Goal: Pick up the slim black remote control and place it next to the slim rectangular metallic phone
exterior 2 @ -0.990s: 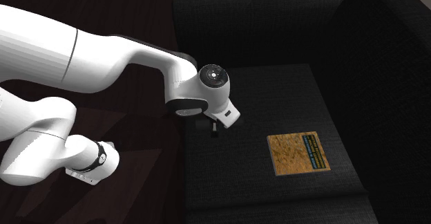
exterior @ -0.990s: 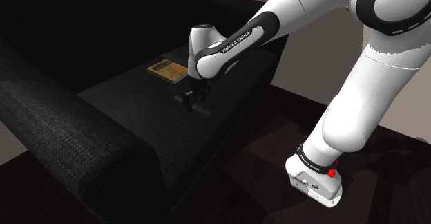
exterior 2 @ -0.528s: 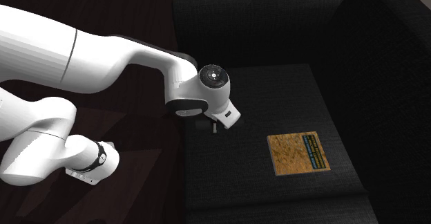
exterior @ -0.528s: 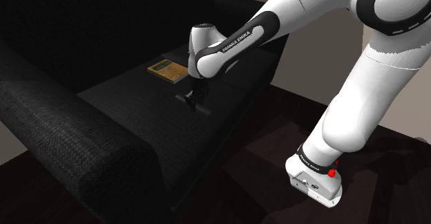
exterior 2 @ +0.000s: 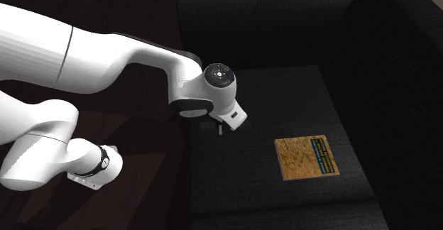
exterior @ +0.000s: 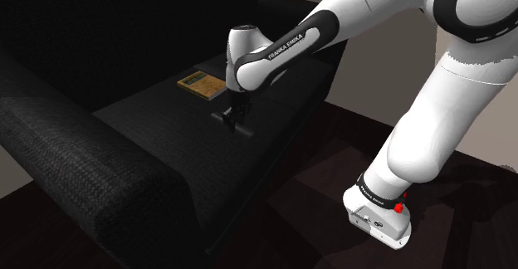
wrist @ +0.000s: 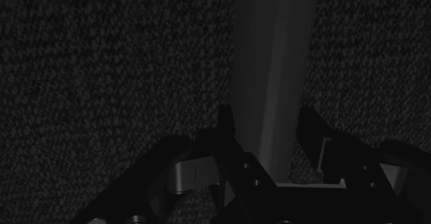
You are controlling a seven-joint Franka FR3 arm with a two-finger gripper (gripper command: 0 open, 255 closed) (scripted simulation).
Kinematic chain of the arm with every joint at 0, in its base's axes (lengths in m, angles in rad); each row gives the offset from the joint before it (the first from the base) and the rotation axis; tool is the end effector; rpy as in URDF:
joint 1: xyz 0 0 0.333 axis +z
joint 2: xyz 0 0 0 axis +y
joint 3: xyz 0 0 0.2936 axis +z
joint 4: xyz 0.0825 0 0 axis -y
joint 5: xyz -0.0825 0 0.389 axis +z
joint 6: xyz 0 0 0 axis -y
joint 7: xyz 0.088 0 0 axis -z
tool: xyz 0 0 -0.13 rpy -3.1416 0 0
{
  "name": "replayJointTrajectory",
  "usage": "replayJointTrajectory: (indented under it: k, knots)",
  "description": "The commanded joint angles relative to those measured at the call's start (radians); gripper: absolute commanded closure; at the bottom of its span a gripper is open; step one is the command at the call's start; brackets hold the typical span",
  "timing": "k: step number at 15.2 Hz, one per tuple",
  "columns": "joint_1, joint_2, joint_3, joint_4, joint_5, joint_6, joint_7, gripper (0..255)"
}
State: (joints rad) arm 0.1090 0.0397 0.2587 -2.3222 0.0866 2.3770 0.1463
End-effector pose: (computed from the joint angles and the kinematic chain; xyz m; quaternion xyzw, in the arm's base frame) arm 0.4808 0.1882 0.2766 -0.9962 -0.0794 0.0012 0.0362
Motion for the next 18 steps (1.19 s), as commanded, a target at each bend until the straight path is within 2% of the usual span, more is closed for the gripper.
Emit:
replayJointTrajectory:
  k: [1,14,18]
  knots:
    - [0.000,-0.017,0.000,0.010,0.004,-0.027,-0.001,255]
    - [-0.003,-0.116,-0.004,0.089,0.022,-0.204,-0.008,255]
    - [-0.051,-0.104,-0.058,0.108,0.015,-0.218,-0.104,255]
